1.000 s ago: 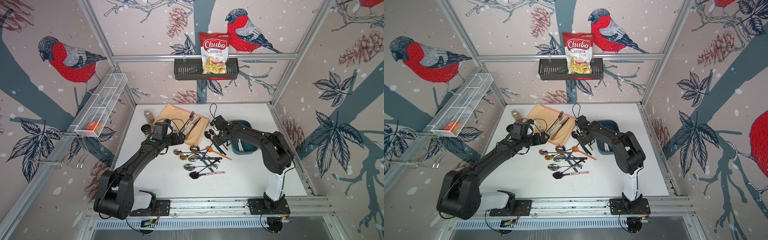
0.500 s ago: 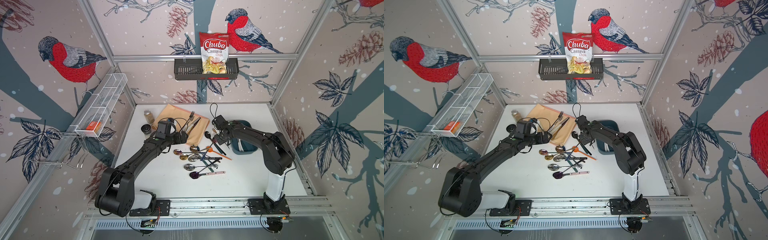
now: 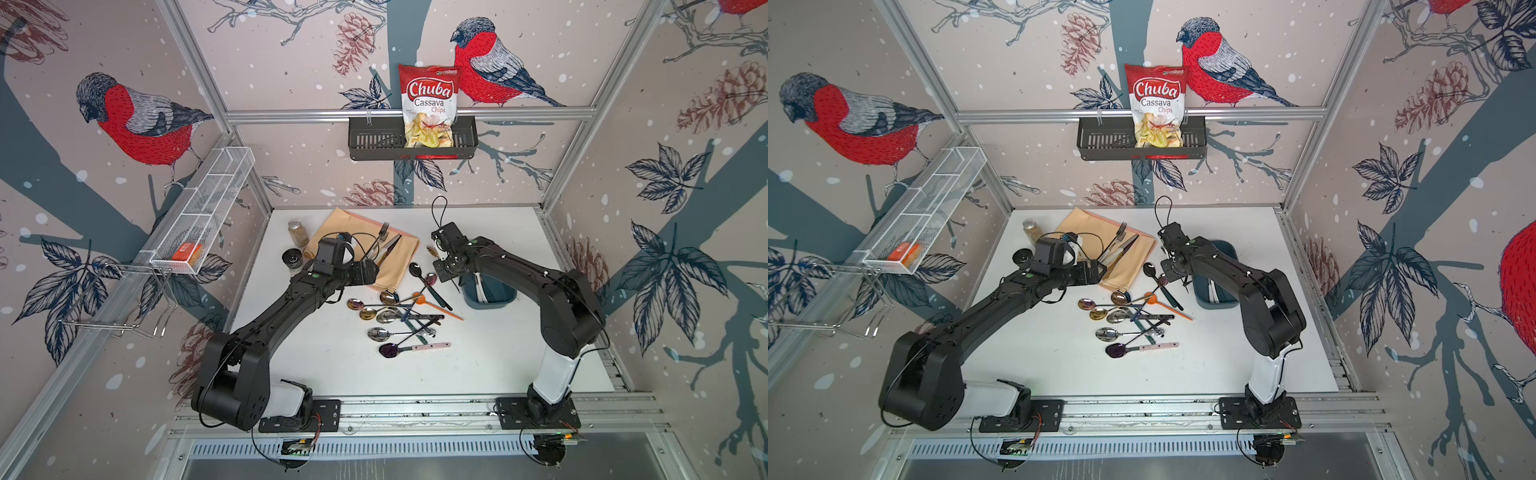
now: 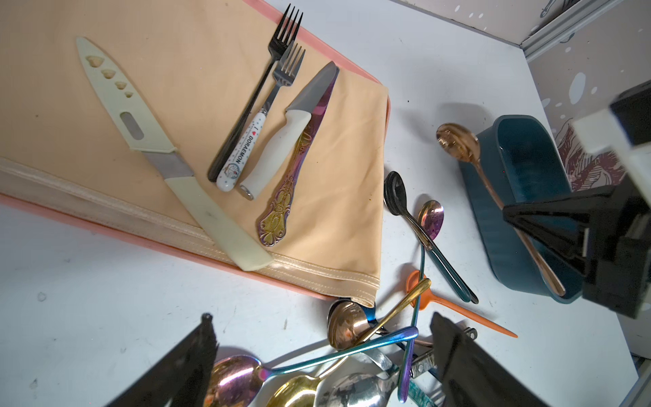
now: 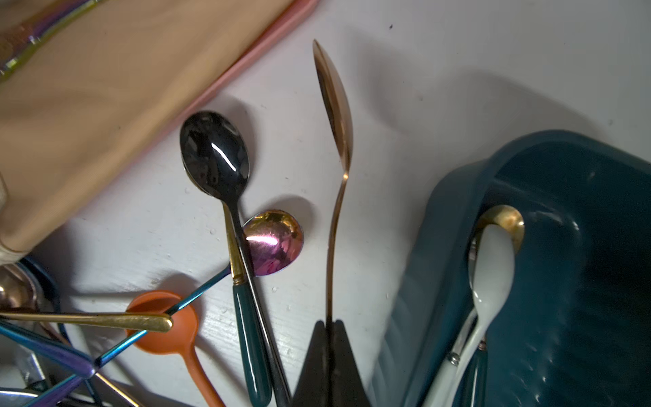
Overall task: Put the spoon into the storage box
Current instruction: Place the spoon in the storage box.
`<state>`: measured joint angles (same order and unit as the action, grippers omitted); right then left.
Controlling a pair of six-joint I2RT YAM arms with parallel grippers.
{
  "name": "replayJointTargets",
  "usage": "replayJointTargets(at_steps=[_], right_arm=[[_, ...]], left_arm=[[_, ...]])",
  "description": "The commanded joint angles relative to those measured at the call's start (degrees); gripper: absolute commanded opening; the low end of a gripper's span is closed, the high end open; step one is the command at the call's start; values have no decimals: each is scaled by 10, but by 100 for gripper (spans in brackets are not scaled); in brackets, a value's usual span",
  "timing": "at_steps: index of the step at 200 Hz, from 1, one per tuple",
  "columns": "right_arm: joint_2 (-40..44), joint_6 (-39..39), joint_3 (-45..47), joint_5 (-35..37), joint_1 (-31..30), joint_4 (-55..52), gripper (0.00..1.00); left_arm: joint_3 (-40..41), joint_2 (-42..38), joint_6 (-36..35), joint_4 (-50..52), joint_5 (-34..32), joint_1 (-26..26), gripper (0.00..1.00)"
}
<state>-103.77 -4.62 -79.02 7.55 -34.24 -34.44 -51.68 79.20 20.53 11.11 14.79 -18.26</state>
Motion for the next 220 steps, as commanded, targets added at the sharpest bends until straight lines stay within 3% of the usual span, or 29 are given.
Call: replayJointTargets(at_steps=[1,87,163,220], right_arm=[[28,-27,10,-32,16,11,2],[148,-54,151,-98,134,71,3],[130,-76,220,-171,174,156,3],[104,-97,253,-189,177,204,5]], left_arm=[[-17,9,-19,10,-8,-11,96],[-52,50,-45,25,-32,-66,96],[-75,68,-43,30,-35,-78,96],[-66,68,-38,26,-37,-78,96]])
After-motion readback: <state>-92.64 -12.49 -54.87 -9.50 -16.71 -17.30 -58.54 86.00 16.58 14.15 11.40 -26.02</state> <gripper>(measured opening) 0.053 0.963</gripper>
